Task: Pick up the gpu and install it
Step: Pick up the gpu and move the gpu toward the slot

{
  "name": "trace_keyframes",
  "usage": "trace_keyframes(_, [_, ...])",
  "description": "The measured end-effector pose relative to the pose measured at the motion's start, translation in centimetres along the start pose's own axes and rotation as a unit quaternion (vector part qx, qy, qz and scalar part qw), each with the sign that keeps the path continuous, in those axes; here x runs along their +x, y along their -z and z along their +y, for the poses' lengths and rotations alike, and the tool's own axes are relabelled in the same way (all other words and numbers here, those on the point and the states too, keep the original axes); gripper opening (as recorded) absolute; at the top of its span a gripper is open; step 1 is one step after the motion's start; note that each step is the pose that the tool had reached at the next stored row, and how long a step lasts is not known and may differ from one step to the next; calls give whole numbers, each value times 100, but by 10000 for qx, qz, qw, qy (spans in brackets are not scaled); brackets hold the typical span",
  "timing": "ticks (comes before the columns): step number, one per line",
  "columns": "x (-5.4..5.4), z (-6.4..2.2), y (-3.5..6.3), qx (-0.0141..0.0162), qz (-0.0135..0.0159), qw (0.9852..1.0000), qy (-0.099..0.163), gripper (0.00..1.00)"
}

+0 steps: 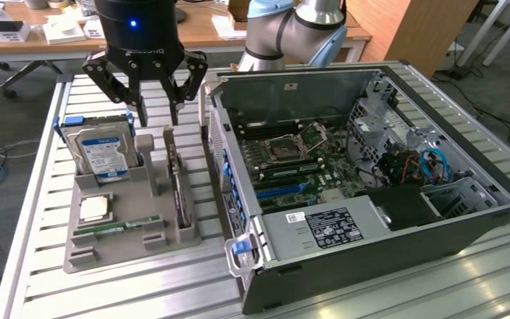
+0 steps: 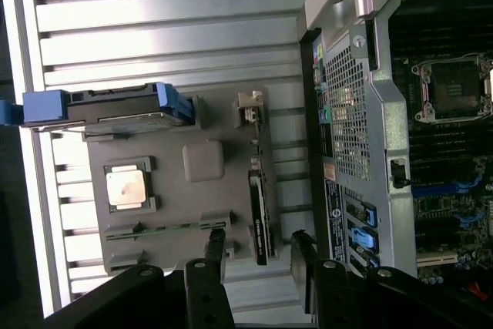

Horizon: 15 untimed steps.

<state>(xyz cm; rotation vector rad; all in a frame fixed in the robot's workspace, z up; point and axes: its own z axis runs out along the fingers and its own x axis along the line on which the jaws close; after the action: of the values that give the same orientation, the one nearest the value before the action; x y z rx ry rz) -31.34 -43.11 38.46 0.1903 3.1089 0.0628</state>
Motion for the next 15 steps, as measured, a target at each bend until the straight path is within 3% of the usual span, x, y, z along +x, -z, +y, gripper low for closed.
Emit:
trace_keyframes(8, [0, -1, -3, 0, 0, 10000, 0, 47])
trace_keyframes(15, [2, -6, -121, -1, -6, 10000, 1, 47])
